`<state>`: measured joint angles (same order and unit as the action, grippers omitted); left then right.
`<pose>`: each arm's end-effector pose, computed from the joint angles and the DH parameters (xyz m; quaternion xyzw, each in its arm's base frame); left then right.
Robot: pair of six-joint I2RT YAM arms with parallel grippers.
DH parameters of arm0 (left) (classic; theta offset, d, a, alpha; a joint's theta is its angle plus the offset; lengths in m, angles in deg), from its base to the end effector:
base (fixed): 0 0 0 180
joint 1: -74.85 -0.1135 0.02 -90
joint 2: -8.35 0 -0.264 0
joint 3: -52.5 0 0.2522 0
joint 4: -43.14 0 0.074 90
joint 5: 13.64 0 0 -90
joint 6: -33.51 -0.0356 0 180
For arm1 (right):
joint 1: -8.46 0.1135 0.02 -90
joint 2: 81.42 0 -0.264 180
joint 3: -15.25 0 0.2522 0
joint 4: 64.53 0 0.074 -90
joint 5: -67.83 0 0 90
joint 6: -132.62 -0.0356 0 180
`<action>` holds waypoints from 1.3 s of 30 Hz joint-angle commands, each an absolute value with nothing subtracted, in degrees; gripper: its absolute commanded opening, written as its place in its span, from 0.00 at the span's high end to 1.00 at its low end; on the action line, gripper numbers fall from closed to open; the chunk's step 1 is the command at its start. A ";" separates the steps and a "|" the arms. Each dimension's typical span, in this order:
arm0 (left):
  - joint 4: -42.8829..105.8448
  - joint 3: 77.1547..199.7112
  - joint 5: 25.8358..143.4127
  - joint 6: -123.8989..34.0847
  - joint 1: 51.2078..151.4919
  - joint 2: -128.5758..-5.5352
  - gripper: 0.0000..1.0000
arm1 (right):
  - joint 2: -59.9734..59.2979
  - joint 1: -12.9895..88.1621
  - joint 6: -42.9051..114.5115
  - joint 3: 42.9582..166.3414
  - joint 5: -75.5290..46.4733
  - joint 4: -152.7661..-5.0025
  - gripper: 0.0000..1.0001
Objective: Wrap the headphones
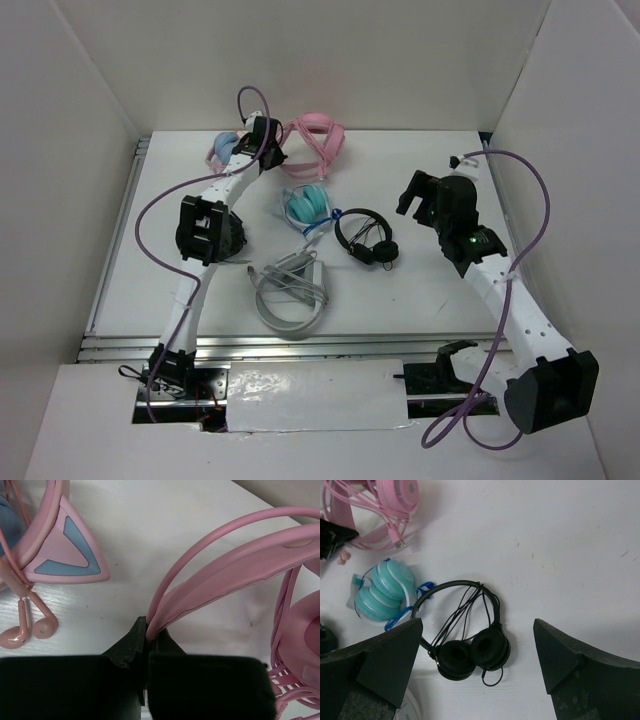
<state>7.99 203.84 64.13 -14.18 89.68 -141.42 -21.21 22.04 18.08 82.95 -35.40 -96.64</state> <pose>0.5731 -0.1439 0.1932 -0.2570 0.8392 -0.1423 0.4577 0.2329 0.0479 0.3302 0.1418 0.8262 0.0836 0.5387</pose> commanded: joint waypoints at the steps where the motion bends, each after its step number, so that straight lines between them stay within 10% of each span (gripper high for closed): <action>1: 16.46 207.07 64.24 -10.61 89.97 -140.01 0.89 | -19.98 22.78 20.11 85.35 -34.66 -95.08 0.00; 7: 15.93 206.63 64.15 -11.66 90.05 -139.83 0.62 | -18.66 23.31 20.12 86.23 -36.23 -96.57 0.00; 25: 16.28 205.31 63.80 -16.49 91.11 -133.69 0.27 | -21.30 25.24 20.47 87.11 -38.34 -98.24 0.00; 30: 13.65 203.99 61.78 -20.62 92.34 -127.12 0.01 | -22.70 26.30 20.38 88.25 -40.80 -98.76 0.00; 39: -0.99 192.40 58.09 -27.74 93.13 -105.58 0.01 | -27.09 25.51 14.16 86.15 -40.45 -102.37 0.00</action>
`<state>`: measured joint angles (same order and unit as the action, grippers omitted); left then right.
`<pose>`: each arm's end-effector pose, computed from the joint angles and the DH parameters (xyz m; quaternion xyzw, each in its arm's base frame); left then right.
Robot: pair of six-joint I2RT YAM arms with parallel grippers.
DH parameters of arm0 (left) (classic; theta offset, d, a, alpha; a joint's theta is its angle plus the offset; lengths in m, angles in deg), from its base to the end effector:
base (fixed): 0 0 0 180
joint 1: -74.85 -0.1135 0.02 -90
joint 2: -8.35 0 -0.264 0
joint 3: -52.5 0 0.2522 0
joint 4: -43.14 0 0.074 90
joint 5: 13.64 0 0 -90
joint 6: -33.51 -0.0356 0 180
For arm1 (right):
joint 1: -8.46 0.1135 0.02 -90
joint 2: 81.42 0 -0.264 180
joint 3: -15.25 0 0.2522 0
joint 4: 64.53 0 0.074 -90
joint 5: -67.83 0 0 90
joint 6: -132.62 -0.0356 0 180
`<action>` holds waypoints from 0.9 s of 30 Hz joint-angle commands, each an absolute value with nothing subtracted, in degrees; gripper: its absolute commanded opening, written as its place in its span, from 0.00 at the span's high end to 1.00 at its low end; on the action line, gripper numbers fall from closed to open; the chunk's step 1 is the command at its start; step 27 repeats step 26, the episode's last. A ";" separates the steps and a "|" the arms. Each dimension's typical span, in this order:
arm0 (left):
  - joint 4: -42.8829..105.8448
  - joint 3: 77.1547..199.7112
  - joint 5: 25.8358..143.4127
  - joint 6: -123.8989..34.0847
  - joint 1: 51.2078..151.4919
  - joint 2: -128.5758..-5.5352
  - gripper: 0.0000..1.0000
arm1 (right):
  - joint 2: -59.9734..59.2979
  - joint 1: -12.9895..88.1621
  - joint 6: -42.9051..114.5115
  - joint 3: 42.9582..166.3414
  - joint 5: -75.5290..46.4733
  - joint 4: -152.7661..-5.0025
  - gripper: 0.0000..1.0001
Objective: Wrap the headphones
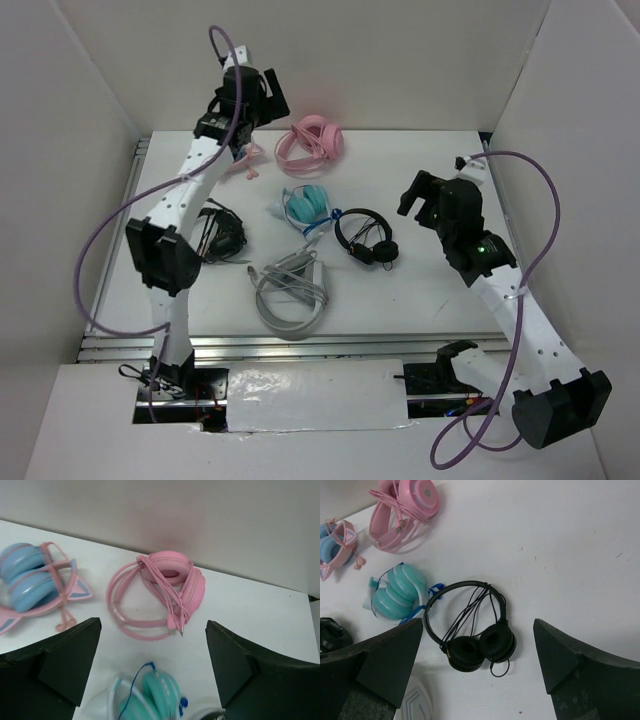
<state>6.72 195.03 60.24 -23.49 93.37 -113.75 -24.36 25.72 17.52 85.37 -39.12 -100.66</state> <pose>0.4779 -0.1496 0.3954 -0.1834 0.7738 -0.1582 0.5854 0.2146 0.0558 0.3497 0.1375 0.8176 0.0824 0.5530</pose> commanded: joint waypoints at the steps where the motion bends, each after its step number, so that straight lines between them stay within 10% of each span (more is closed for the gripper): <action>1: -3.38 190.12 56.43 -27.57 93.04 -103.03 0.01 | -27.45 25.25 13.36 85.80 -41.15 -103.42 0.00; 13: -5.79 126.44 41.84 -5.97 94.71 -57.33 0.01 | -37.99 24.54 2.64 75.08 -52.13 -108.08 0.00; 27: -10.01 118.03 36.55 -1.11 94.98 -37.97 0.01 | -49.95 26.56 0.52 67.69 -53.72 -107.73 0.00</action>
